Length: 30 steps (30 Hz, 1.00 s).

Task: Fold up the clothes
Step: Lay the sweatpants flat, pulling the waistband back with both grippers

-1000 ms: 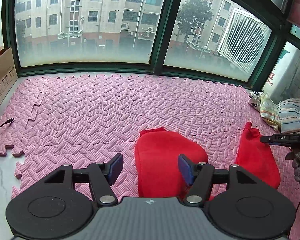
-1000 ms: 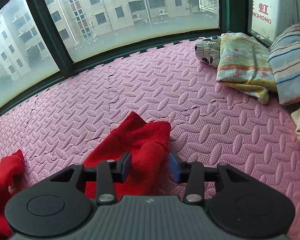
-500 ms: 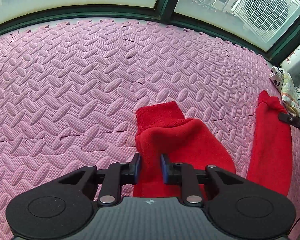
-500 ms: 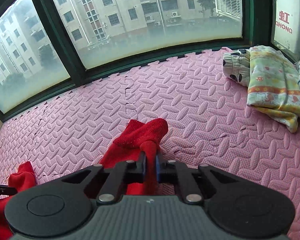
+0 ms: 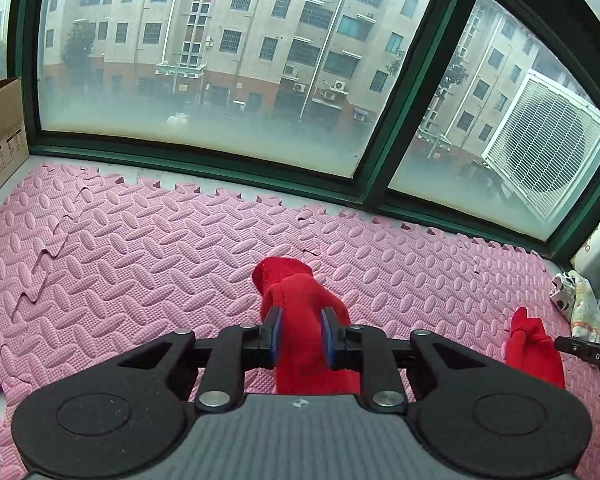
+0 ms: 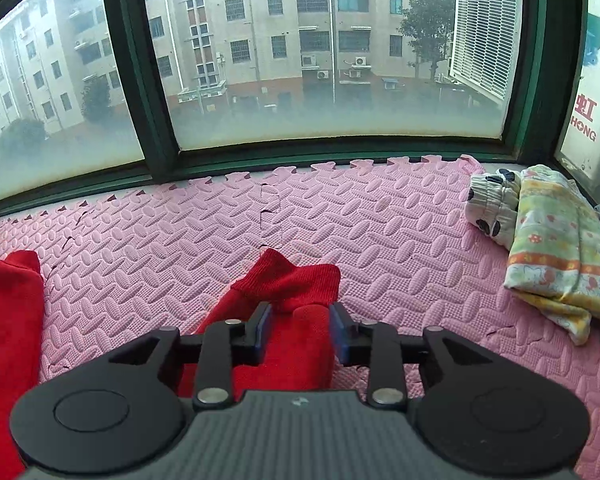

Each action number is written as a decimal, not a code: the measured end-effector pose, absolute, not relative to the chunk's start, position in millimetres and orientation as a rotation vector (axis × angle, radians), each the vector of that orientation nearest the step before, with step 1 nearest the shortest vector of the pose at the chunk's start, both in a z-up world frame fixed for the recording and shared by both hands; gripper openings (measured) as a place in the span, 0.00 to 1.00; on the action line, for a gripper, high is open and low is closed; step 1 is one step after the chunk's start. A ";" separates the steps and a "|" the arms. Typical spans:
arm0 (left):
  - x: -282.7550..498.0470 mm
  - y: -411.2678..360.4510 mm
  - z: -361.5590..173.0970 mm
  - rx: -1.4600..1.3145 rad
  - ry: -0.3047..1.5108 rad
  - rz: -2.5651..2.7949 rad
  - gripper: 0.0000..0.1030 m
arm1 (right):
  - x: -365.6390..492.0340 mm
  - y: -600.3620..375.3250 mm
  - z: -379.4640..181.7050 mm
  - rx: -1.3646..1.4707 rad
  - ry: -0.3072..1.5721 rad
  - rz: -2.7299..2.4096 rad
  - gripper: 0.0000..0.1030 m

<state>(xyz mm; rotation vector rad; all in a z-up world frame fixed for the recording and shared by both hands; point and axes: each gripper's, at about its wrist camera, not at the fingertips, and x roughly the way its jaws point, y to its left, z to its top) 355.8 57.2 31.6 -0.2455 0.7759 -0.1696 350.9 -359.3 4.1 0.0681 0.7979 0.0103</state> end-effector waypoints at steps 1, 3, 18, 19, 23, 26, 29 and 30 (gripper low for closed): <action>349.5 58.7 32.8 -0.244 0.784 -0.171 0.26 | 346.7 -356.9 6.4 0.054 0.794 0.016 0.36; 335.6 61.1 35.3 -0.237 0.808 -0.175 0.40 | 338.0 -351.7 11.1 0.047 0.794 0.045 0.37; 187.4 53.5 6.9 -0.160 0.989 -0.223 0.63 | 240.4 -282.9 13.4 -0.006 0.865 0.301 0.54; 180.6 51.3 3.5 -0.158 0.997 -0.223 0.63 | 233.7 -278.1 13.4 -0.010 0.869 0.318 0.55; 156.3 43.6 -9.2 -0.155 1.024 -0.219 0.60 | 197.7 -264.4 13.2 -0.042 0.876 0.368 0.57; 149.3 41.4 -14.6 -0.184 1.031 -0.218 0.43 | 178.4 -258.3 14.9 -0.064 0.877 0.394 0.57; 144.3 40.5 -15.0 -0.179 1.013 -0.192 0.26 | 155.8 -253.0 18.3 -0.085 0.872 0.422 0.58; 142.7 41.8 -14.3 -0.181 1.007 -0.181 0.21 | 150.9 -252.1 19.0 -0.089 0.872 0.429 0.58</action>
